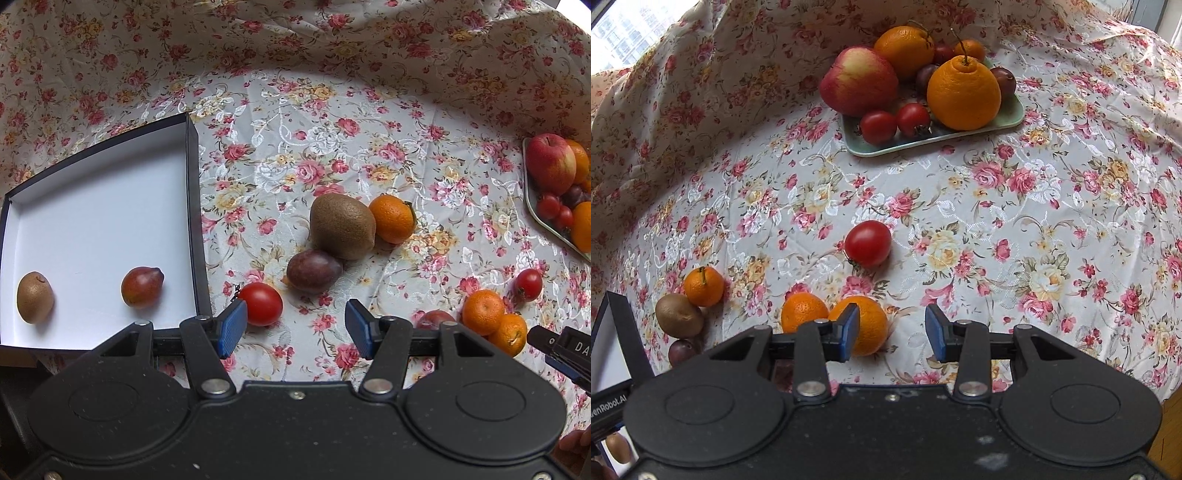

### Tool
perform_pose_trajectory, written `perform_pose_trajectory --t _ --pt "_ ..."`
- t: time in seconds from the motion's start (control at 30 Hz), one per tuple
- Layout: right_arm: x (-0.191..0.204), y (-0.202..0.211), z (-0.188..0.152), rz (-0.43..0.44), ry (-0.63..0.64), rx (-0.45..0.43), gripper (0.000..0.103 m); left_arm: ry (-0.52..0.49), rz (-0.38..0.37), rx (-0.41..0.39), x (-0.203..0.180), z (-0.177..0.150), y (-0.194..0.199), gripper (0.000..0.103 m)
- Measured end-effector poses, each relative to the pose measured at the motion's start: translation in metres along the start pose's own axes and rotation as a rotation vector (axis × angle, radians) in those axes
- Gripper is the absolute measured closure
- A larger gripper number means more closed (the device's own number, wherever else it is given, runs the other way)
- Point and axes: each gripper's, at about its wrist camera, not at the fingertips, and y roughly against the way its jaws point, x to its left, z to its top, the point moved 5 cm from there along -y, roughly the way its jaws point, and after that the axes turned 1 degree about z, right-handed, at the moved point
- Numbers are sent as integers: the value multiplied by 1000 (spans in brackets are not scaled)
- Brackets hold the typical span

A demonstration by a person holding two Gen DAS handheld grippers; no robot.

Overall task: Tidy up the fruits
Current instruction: 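Close the right tool on a mandarin orange while the left tool approaches a plum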

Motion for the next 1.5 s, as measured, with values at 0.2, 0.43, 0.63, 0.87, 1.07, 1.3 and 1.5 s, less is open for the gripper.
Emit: perform_pose_trajectory --t 0.2,0.43,0.63,0.87,1.07,1.3,1.5 --pt "9 -5 -1 7 5 12 61 16 -21 22 3 1 -3 41" --pt "15 -14 -1 -2 12 14 60 35 -52 40 3 3 -6 41" --pt "22 -20 -3 -5 39 12 57 39 -67 55 4 4 -9 41" --pt "27 -26 -3 -7 49 14 54 51 -94 51 7 7 -10 41" --pt "31 -34 0 -11 65 30 54 57 -140 72 5 10 -17 41" --pt "37 -49 -2 -51 108 79 53 34 -132 78 -1 12 -27 41" --pt "41 -51 1 -68 151 69 57 9 -105 69 -6 15 -35 41"
